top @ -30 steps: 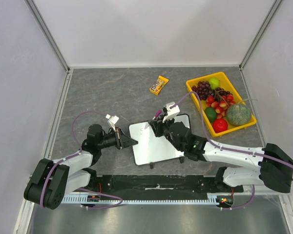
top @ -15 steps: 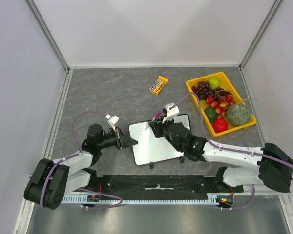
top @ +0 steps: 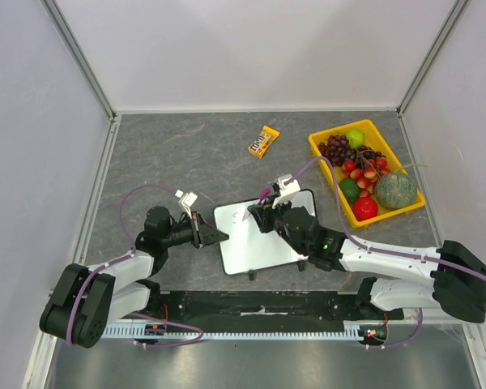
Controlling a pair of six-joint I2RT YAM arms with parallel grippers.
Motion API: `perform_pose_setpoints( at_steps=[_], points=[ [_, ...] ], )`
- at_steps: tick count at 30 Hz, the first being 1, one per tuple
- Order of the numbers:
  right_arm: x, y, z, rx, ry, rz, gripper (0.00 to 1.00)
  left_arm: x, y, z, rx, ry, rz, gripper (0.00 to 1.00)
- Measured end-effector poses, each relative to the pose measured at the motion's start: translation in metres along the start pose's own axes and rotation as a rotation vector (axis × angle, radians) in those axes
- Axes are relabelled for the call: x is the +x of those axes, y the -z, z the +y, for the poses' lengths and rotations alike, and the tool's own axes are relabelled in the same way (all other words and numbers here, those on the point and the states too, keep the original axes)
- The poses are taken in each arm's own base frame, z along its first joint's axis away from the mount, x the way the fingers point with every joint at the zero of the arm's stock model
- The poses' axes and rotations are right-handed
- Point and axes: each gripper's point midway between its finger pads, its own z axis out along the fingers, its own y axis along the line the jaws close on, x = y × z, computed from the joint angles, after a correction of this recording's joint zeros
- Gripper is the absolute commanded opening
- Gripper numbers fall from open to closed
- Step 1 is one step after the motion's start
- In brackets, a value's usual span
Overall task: Write a sentence on the whiteboard
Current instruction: Write on the whiteboard marker without the cap.
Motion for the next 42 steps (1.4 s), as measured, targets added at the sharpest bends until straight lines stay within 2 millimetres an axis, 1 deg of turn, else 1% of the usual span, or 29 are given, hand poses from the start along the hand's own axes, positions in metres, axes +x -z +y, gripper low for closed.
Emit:
perform_pose_setpoints(
  at_steps=[7,20,25,31,34,36,42],
  points=[
    [0.004,0.003,-0.002,-0.004,0.003,0.012,0.00,0.000,0.000,0.000,0.000,0.000,0.000,0.02],
    [0.001,0.005,-0.005,0.013,0.010,0.011,0.00,0.000,0.000,0.000,0.000,0.000,0.000,0.02],
    [-0.009,0.005,-0.003,0.016,0.025,-0.007,0.00,0.000,0.000,0.000,0.001,0.000,0.001,0.02],
    [-0.031,0.007,0.000,0.023,0.033,-0.056,0.00,0.000,0.000,0.000,0.001,0.000,0.001,0.02],
    [-0.034,0.007,0.000,0.027,0.037,-0.063,0.00,0.000,0.000,0.000,0.001,0.000,0.001,0.02],
    [-0.032,0.006,-0.002,0.034,0.042,-0.060,0.00,0.000,0.000,0.000,0.001,0.000,0.001,0.02],
    [-0.018,-0.001,-0.005,0.051,0.061,-0.027,0.00,0.000,0.000,0.000,0.002,0.000,0.001,0.02]
  ],
)
